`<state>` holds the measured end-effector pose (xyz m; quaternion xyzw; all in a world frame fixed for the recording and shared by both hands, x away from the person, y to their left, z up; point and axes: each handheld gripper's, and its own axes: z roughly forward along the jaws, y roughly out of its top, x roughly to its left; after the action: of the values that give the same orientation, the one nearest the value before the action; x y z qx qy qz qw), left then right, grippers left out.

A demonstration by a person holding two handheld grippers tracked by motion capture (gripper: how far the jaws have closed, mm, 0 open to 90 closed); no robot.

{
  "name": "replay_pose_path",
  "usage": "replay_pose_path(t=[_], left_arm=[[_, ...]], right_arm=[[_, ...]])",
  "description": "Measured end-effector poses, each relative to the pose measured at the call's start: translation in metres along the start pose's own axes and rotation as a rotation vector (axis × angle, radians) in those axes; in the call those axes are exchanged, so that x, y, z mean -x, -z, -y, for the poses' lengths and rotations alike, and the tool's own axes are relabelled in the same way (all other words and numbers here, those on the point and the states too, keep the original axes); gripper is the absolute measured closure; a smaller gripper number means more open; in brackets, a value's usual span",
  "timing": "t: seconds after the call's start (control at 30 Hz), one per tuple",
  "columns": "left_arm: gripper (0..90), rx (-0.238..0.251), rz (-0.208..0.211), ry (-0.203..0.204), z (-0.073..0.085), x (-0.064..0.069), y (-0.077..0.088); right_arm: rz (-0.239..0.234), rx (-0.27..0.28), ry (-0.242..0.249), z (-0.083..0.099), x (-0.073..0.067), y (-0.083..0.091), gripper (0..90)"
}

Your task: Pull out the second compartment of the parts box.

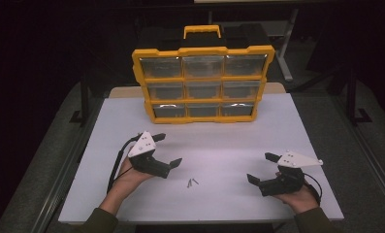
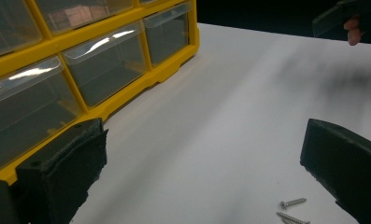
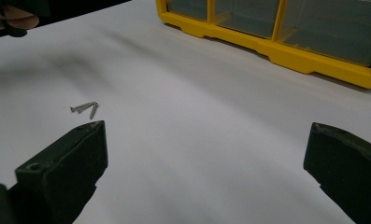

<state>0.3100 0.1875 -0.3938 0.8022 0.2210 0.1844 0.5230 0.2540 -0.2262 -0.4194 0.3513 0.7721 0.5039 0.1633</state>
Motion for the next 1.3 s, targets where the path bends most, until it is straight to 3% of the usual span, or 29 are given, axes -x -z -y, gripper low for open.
replay_pose_path(t=[1.3], left_arm=[[0.2, 0.03, 0.038, -0.056, -0.036, -0.003, -0.054]], right_arm=[[-0.008, 0.007, -0.016, 0.001, 0.001, -0.001, 0.0]])
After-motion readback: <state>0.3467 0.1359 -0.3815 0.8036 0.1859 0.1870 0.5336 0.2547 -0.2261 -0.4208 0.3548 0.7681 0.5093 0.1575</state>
